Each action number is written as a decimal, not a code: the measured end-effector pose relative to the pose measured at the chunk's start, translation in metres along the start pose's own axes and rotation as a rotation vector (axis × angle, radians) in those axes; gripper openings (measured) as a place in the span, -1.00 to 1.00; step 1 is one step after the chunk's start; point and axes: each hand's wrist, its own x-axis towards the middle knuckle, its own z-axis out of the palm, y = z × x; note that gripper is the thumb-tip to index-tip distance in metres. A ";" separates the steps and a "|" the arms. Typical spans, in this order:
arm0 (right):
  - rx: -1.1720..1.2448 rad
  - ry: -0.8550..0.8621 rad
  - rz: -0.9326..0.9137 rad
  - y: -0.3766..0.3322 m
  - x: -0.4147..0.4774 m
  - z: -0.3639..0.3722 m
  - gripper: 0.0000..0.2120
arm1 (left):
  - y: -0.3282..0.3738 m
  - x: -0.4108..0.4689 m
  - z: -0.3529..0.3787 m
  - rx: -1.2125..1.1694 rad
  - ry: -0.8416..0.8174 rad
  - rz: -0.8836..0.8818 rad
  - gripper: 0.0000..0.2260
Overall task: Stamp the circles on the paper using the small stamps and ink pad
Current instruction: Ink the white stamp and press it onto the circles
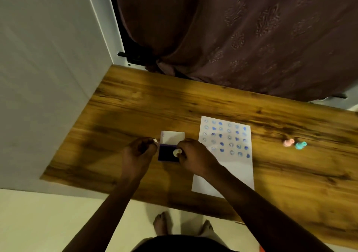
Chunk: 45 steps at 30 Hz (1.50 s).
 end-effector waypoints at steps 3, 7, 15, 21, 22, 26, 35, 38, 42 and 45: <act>-0.093 -0.015 -0.009 -0.003 0.001 0.005 -0.68 | -0.005 0.001 -0.005 0.008 -0.012 0.010 -0.96; -0.141 -0.025 0.003 -0.006 0.004 0.011 -0.68 | -0.005 0.002 -0.007 0.004 -0.019 0.001 -0.95; -0.199 -0.085 0.076 -0.013 0.004 0.024 -0.58 | -0.007 0.005 0.008 -0.012 -0.041 -0.030 -0.92; -0.155 -0.059 0.124 -0.015 0.008 0.026 -0.62 | -0.003 0.007 0.015 -0.016 -0.061 -0.023 -0.90; -0.139 -0.048 0.126 -0.015 0.009 0.026 -0.63 | -0.001 0.007 0.015 -0.022 -0.066 -0.015 -0.90; -0.037 -0.036 0.153 -0.007 0.014 0.019 -0.62 | 0.004 0.007 0.015 -0.029 -0.094 0.000 -0.90; 0.226 0.189 0.280 0.040 -0.008 -0.027 -0.80 | 0.004 0.006 0.025 -0.012 -0.120 -0.025 -0.91; 0.146 0.252 0.370 0.056 -0.024 -0.021 -0.81 | 0.000 0.002 0.032 -0.031 -0.162 -0.040 -0.90; 0.051 0.226 0.372 0.063 -0.037 -0.007 -0.78 | -0.001 0.001 0.041 -0.016 -0.177 -0.056 -0.88; 0.023 0.197 0.357 0.061 -0.038 -0.003 -0.73 | 0.000 0.001 0.044 -0.015 -0.193 -0.064 -0.87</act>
